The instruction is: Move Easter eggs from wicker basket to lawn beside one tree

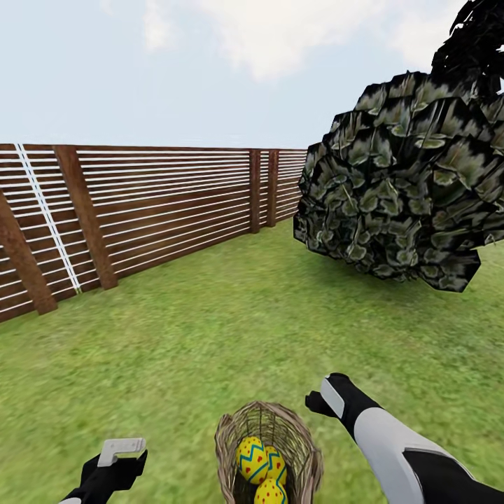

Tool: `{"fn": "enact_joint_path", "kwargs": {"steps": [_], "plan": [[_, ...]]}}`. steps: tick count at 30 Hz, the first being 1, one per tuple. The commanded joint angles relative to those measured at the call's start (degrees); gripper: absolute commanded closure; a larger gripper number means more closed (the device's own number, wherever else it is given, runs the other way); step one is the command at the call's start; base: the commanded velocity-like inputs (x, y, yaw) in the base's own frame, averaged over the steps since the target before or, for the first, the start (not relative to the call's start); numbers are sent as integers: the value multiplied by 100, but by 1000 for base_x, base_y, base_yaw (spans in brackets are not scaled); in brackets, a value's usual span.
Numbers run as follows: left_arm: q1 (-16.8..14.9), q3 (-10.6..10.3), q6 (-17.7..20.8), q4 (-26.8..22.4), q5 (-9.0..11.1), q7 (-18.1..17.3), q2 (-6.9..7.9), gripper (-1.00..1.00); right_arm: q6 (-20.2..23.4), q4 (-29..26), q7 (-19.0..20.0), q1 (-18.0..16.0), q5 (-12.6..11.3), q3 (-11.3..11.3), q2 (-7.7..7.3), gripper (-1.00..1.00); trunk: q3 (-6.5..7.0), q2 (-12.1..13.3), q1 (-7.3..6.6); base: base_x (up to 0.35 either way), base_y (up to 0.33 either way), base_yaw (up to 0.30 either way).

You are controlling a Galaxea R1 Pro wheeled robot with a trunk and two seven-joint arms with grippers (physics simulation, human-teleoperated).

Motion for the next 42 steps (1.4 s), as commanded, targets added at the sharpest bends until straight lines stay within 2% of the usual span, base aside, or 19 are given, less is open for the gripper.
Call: {"fn": "enact_joint_path", "kwargs": {"steps": [1,42], "plan": [[1,4,32,-13,-3,-12,1,-100,7,-11,-50,-2,-60,-21,4,-100,-24,-45,23,0,0,0],[9,5,34,-35,-3,-5,2,-100,31,8,-53,-3,-60,-13,2,-100,-760,-1689,923,0,0,0]]}}
